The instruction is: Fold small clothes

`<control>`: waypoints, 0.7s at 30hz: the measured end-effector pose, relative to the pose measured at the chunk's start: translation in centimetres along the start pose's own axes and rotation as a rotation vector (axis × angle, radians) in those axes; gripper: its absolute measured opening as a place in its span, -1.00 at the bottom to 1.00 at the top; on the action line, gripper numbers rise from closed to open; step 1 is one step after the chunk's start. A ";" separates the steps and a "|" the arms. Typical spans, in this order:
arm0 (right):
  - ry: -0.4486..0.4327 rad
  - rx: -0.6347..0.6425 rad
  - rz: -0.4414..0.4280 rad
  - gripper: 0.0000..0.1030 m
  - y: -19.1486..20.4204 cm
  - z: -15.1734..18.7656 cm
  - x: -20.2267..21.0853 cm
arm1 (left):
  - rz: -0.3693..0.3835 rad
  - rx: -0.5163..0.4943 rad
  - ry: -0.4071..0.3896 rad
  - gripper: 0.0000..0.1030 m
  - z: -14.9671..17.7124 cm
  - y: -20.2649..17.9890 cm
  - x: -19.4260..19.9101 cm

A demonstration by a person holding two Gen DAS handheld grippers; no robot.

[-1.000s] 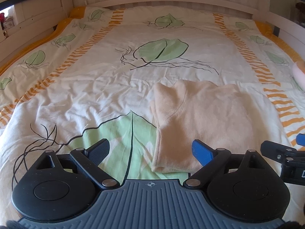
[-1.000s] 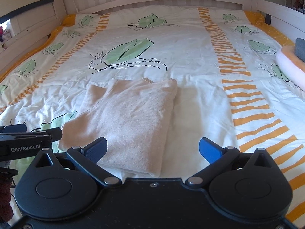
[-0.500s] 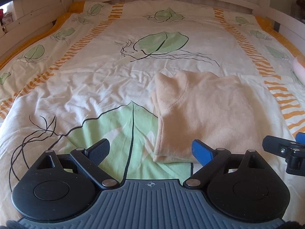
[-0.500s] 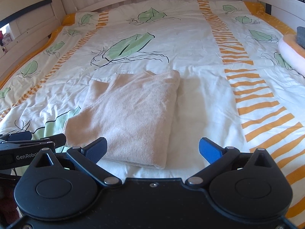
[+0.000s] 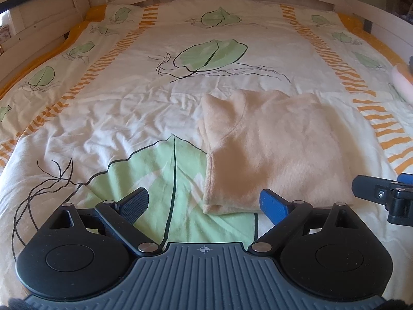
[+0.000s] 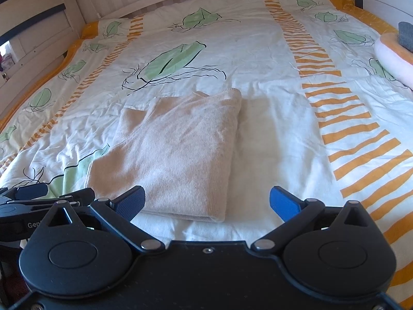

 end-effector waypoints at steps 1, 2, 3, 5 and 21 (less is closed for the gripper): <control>0.001 -0.002 -0.002 0.98 0.0 0.0 0.0 | 0.002 -0.001 0.001 0.82 0.0 0.0 0.0; 0.002 -0.005 -0.004 0.98 0.0 0.1 0.0 | 0.003 -0.002 0.002 0.82 0.1 -0.1 0.0; 0.004 -0.006 -0.006 0.98 0.0 0.1 0.0 | 0.003 -0.003 0.003 0.82 0.1 -0.1 0.0; 0.007 -0.007 -0.009 0.98 0.1 0.2 0.0 | 0.005 -0.004 0.005 0.82 0.1 -0.1 0.0; 0.020 -0.009 -0.024 0.98 0.3 0.2 -0.4 | 0.024 -0.007 0.020 0.82 0.2 -0.3 -0.3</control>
Point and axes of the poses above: each gripper's, at about its wrist camera, not at the fingertips, and x roughly against the way its jaws point, y to its left, z to its underside, the point moved 3 cm from there along -x, roughly the way its jaws point, and after that the axes turned 1 degree about -x, right-handed, at the moved point
